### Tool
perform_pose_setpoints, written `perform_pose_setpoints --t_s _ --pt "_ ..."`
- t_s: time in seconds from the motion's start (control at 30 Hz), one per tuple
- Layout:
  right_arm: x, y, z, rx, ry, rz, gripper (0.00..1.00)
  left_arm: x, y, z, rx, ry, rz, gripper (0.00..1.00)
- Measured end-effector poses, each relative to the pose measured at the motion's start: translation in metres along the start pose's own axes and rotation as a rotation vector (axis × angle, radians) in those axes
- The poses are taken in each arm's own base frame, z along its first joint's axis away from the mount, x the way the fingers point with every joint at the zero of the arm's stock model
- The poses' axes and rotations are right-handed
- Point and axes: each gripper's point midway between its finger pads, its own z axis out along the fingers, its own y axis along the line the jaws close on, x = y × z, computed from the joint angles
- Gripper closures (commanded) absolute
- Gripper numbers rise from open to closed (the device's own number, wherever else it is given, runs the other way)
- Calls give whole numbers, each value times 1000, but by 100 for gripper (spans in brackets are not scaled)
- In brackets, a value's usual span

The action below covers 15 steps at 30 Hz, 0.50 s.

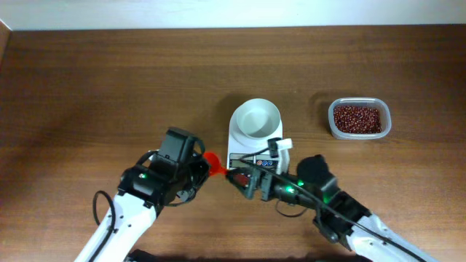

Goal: Scoop and weigh 50g on scale
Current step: 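Bring the right gripper to the scoop and grasp it from the left gripper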

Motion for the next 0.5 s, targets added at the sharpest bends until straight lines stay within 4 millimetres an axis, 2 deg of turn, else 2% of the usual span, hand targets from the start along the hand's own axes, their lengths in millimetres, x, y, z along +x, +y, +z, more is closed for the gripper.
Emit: perform_pose_setpoints --t_s 0.07,0.13,0.27,0.4,0.5 --pt "4 -1 8 1 8 21 32 5 0 0 -2 8 -12 100" --pt "10 -12 14 32 28 85 42 14 -2 1 -1 24 -18 100" --pt "7 -9 15 21 15 111 59 15 -2 2 -5 14 -29 100" --pt "6 -9 15 21 10 117 62 15 -2 2 -8 15 -33 100" --pt "0 -2 15 -10 -12 100 66 16 3 2 -27 15 -45 100"
